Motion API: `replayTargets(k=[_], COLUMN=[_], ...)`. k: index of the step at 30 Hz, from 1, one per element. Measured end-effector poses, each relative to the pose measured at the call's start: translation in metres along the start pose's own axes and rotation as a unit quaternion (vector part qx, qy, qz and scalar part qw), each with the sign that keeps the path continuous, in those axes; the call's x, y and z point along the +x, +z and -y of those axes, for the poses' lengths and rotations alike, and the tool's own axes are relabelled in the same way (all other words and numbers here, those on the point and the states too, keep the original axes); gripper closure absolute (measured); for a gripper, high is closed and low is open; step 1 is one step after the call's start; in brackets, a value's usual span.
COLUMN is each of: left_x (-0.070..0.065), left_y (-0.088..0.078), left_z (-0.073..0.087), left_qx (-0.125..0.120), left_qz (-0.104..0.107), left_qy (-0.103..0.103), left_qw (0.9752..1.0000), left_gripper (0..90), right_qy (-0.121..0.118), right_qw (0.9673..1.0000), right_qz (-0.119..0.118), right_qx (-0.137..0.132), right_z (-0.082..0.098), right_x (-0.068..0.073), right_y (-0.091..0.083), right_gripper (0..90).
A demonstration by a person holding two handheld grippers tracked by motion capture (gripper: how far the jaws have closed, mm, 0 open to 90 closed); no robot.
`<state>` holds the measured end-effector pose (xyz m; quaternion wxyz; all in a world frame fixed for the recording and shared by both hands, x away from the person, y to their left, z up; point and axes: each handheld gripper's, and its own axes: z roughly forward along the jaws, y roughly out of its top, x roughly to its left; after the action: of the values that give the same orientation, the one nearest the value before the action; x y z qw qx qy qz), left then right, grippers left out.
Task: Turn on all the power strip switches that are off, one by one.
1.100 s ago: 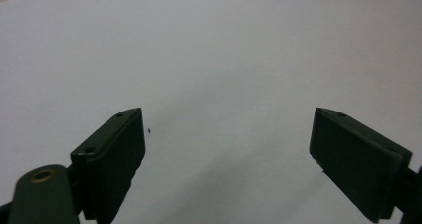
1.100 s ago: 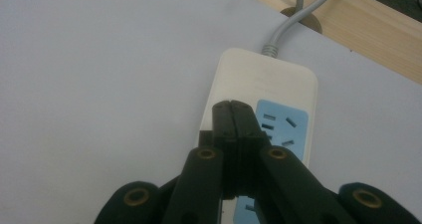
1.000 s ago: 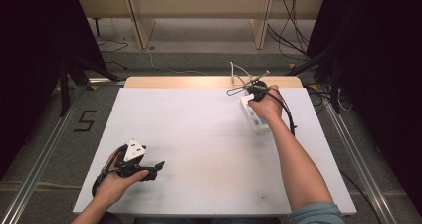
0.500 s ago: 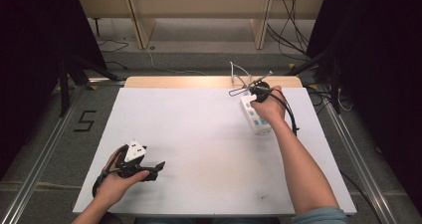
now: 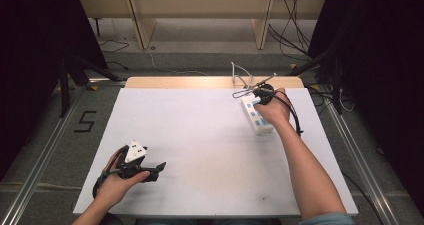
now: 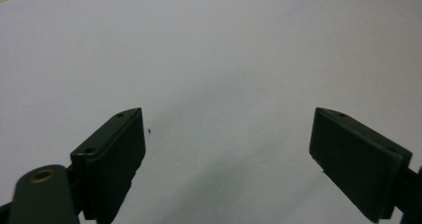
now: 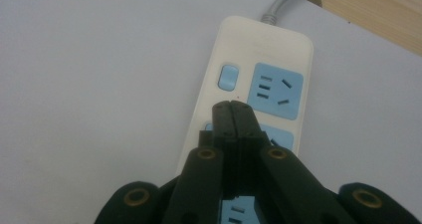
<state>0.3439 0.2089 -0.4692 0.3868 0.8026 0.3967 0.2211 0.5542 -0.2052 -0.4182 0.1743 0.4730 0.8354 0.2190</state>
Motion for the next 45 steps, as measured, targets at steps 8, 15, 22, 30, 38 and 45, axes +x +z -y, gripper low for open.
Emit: replayTargets(k=[8,15,22,30,38,45], left_x=[0.0,0.0,0.0,0.001,0.001,0.001], left_y=[0.0,0.0,-0.001,-0.001,-0.001,-0.001], left_z=[0.0,-0.001,-0.001,-0.001,0.0,0.0], left_qx=[-0.001,-0.005,-0.004,-0.003,-0.004,-0.004], left_qz=[-0.002,-0.004,-0.004,-0.003,-0.003,-0.004], left_qy=[0.0,0.0,0.001,0.002,-0.001,0.0], left_qw=[1.0,1.0,1.0,1.0,1.0,1.0], left_gripper=[14.4,14.7,14.8,14.9,14.9,14.9], right_qy=[-0.001,0.001,0.0,-0.001,-0.002,-0.001], right_qw=[0.9999,0.9994,0.999,0.9985,0.998,0.998], right_qz=[-0.008,-0.019,-0.024,-0.026,-0.029,-0.028], right_qx=[0.014,0.028,0.037,0.048,0.056,0.057], right_z=[0.004,0.005,0.006,0.008,0.011,0.012], right_x=[0.0,0.001,0.003,0.006,0.007,0.007], right_y=[-0.001,-0.003,-0.006,-0.008,-0.007,-0.009], right_gripper=[90.0,90.0,90.0,90.0,90.0,90.0])
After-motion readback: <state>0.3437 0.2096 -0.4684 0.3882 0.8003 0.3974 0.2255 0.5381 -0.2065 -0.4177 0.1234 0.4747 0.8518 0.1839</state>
